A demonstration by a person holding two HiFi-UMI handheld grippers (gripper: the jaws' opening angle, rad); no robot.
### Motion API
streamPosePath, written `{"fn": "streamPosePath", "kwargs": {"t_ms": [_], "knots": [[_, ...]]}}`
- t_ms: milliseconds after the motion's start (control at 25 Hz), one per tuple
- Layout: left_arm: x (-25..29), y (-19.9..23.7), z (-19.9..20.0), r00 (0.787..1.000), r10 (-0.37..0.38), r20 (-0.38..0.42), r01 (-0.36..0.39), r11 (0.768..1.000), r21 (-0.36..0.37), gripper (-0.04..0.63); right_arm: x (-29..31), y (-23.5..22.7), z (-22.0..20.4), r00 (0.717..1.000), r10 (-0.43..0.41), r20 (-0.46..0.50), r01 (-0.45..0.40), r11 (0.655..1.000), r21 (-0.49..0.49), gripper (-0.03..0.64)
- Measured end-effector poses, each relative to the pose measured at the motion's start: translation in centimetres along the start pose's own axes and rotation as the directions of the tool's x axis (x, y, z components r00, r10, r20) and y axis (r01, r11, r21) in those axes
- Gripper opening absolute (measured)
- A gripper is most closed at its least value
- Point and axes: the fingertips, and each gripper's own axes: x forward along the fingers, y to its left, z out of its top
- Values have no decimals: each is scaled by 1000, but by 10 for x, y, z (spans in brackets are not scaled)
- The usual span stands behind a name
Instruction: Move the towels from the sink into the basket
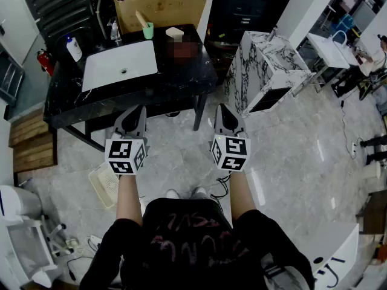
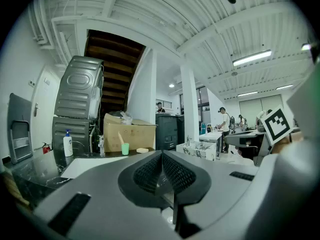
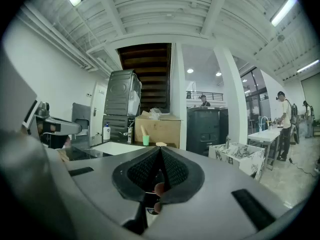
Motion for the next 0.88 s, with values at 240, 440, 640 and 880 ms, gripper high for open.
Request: {"fn": "streamPosePath", "kwargs": {"t_ms": [240, 440, 640, 880], "knots": [[2, -2, -1, 1000, -13, -5, 13, 1000, 2, 20, -1, 1, 2, 1000, -7, -1, 7, 1000, -23, 14], [0, 2, -4, 1000, -22, -8, 22, 1000, -3, 20, 1, 10, 4, 1000, 2, 6, -2, 1000, -19, 14], [-6, 4, -3, 999, -36, -3, 36, 999, -6, 20, -3, 24, 3, 1000, 5, 3, -5, 999, -39, 14], [-4, 0, -5, 998, -69, -4, 69, 998, 11, 20, -2, 32, -1, 1000, -2, -5, 2, 999, -34, 14]]}}
